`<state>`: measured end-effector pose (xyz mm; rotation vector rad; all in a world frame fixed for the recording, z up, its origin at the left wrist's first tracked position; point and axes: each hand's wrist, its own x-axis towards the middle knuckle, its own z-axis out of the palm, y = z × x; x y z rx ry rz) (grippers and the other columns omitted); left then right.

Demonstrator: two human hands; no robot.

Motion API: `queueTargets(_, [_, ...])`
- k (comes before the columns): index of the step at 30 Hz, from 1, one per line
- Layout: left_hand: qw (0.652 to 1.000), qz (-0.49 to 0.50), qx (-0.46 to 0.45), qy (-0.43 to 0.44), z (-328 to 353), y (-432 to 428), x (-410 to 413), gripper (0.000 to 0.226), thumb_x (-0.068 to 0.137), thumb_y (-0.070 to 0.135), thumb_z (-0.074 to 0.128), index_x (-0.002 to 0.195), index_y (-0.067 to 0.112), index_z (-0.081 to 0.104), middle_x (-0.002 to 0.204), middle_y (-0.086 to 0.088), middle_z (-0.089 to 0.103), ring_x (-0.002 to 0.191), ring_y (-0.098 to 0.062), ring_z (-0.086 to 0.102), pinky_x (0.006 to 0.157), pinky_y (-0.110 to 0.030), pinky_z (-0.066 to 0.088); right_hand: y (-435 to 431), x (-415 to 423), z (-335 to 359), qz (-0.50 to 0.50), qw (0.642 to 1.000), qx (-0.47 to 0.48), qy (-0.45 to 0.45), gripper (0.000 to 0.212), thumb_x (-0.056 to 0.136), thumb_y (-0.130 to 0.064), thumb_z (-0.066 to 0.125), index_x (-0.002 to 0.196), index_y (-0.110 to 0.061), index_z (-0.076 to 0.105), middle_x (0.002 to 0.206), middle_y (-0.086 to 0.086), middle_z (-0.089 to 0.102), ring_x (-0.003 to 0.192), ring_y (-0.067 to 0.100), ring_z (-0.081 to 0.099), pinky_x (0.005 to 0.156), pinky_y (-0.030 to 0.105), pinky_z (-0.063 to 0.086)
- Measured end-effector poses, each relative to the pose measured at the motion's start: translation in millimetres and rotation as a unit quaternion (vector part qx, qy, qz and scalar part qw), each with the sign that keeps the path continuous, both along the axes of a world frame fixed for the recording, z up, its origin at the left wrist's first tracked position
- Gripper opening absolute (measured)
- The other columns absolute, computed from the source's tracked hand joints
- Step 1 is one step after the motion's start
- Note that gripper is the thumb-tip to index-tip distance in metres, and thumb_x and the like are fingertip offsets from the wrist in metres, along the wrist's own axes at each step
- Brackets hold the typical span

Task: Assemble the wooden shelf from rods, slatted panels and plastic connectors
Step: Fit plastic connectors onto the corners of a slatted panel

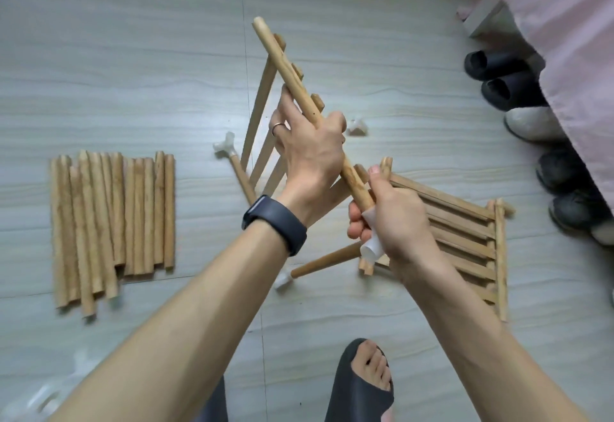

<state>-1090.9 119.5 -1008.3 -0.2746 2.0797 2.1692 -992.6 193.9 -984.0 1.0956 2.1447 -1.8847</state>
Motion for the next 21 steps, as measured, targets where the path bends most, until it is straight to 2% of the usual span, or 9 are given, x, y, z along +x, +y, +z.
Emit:
queueTargets(2, [1.0,0.019,-0.002,0.002,-5,3,1,0.084,0.072,0.031,0.052,0.15,0.047,0.026,0.133,0.005,0.036,0.123,-0.032,0.049,0.102,-0.053,0.047,1,1,-1,-0.032,0.999,-0.03,-0.005,0.059,0.108,-0.044,0.039,0.064,-0.01,0.06,0.052,0.003,0.062,0.039,0.013,0.052,0.036,0.021,0.035])
queueTargets(5, [0.999,0.012,-0.027,0.014,-14,10,4,0.083,0.073,0.039,0.05,0.15,0.052,0.021,0.136,0.012,0.033,0.134,-0.026,0.034,0.109,-0.052,0.041,7,-1,-7,-0.065,0.995,-0.079,-0.016,0.067,0.105,-0.048,0.044,0.049,-0.019,0.067,0.054,0.004,0.062,0.049,0.017,0.05,0.036,0.021,0.034])
queueTargets(8, [0.987,-0.118,-0.105,0.038,-39,5,6,0.077,0.081,0.069,0.04,0.153,0.045,0.025,0.16,0.005,0.019,0.149,-0.026,0.018,0.122,-0.05,0.022,18,-2,-24,-0.098,0.978,-0.18,-0.026,0.046,0.098,-0.057,0.054,0.084,-0.014,0.063,0.056,-0.001,0.056,0.041,0.008,0.044,0.034,0.018,0.031])
queueTargets(11, [0.96,-0.192,-0.194,0.067,-82,-39,25,0.089,0.082,0.083,0.031,0.155,0.031,0.036,0.161,0.0,0.026,0.148,-0.016,0.019,0.123,-0.042,0.02,35,4,-54,-0.145,0.951,-0.269,-0.042,0.048,0.094,-0.061,0.057,0.079,-0.016,0.054,0.055,-0.005,0.045,0.035,0.005,0.032,0.033,0.016,0.025])
queueTargets(13, [0.898,-0.276,-0.323,0.112,-114,-78,44,0.099,0.079,0.09,0.031,0.154,0.027,0.036,0.157,-0.002,0.034,0.145,-0.017,0.026,0.121,-0.042,0.024,44,10,-78,-0.186,0.925,-0.327,-0.06,0.046,0.095,-0.057,0.059,0.074,-0.017,0.053,0.054,-0.007,0.043,0.033,0.004,0.031,0.034,0.014,0.024])
queueTargets(15, [0.785,-0.403,-0.445,0.151,-141,-107,64,0.116,0.071,0.099,0.027,0.159,0.024,0.023,0.163,-0.005,0.025,0.15,-0.022,0.02,0.123,-0.047,0.02,50,20,-102,-0.219,0.893,-0.385,-0.081,0.043,0.096,-0.055,0.059,0.072,-0.019,0.053,0.053,-0.01,0.042,0.033,0.004,0.033,0.039,0.014,0.028])
queueTargets(17, [0.699,-0.459,-0.52,0.173,-163,-121,75,0.121,0.072,0.096,0.037,0.162,0.021,0.008,0.168,-0.007,0.011,0.155,-0.027,0.009,0.125,-0.052,0.011,51,30,-126,-0.241,0.87,-0.42,-0.095,0.041,0.097,-0.053,0.058,0.072,-0.02,0.054,0.054,-0.01,0.044,0.035,0.003,0.036,0.047,0.015,0.031])
queueTargets(19, [0.653,-0.454,-0.574,0.195,-175,-124,78,0.109,0.08,0.069,0.058,0.161,0.017,0.008,0.163,-0.012,0.022,0.152,-0.031,0.015,0.124,-0.049,0.014,53,41,-145,-0.242,0.866,-0.423,-0.112,0.037,0.1,-0.049,0.055,0.077,-0.02,0.057,0.057,-0.01,0.048,0.04,0.002,0.042,0.055,0.017,0.031])
queueTargets(21, [0.634,-0.45,-0.604,0.178,-176,-123,78,0.099,0.077,0.045,0.064,0.157,0.014,0.015,0.151,-0.015,0.035,0.144,-0.033,0.026,0.12,-0.05,0.018,53,51,-157,-0.219,0.881,-0.397,-0.135,0.031,0.102,-0.044,0.053,0.086,-0.018,0.062,0.064,-0.01,0.056,0.049,0.004,0.052,0.058,0.02,0.034])
